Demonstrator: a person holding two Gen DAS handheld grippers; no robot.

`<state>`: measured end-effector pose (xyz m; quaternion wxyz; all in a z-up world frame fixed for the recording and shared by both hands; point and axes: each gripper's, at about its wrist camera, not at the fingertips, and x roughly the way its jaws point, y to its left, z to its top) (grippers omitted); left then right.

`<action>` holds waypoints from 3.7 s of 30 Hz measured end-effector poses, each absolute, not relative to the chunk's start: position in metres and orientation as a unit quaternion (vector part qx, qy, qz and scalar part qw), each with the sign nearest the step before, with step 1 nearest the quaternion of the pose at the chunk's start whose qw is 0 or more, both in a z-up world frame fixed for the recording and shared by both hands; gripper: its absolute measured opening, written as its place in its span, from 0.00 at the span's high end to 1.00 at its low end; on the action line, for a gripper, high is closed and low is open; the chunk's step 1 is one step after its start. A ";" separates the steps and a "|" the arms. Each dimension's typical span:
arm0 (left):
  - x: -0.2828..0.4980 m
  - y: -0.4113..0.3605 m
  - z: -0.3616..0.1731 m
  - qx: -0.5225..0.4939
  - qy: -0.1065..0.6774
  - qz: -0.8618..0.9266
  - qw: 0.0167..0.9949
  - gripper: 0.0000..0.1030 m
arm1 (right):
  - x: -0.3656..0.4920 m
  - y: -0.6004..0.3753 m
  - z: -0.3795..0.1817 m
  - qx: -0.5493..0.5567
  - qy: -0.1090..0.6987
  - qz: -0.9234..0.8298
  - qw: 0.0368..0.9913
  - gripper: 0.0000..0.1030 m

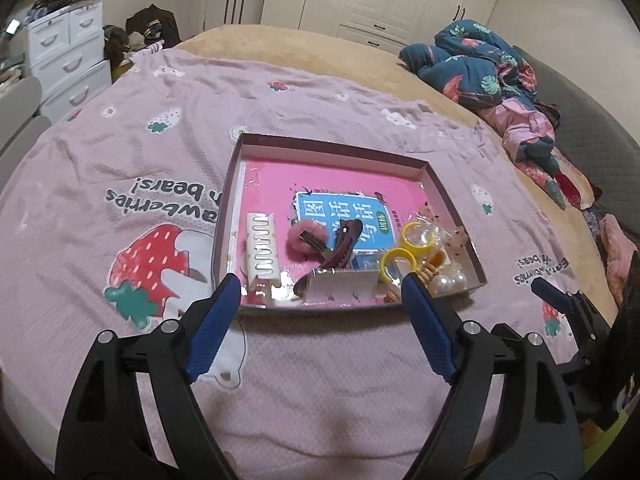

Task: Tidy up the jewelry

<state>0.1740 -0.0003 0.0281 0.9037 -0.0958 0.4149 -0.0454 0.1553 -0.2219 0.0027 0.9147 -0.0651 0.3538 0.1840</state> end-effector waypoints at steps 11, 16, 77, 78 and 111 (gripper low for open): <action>0.133 0.001 0.035 -0.085 0.393 -0.038 0.915 0.09 | 0.132 -0.231 0.011 -0.046 0.346 0.177 0.920 0.04; 0.118 0.003 0.032 -0.081 0.390 -0.032 0.917 0.09 | 0.123 -0.233 0.014 -0.043 0.343 0.175 0.922 0.04; 0.072 -0.008 0.011 -0.059 0.379 -0.006 0.924 0.09 | 0.085 -0.246 -0.008 -0.009 0.360 0.167 0.918 0.04; 0.072 -0.008 0.012 -0.060 0.378 -0.007 0.924 0.09 | 0.085 -0.246 -0.008 -0.010 0.360 0.167 0.918 0.04; 0.072 -0.008 0.012 -0.058 0.380 -0.004 0.923 0.09 | 0.085 -0.246 -0.008 -0.010 0.360 0.166 0.918 0.04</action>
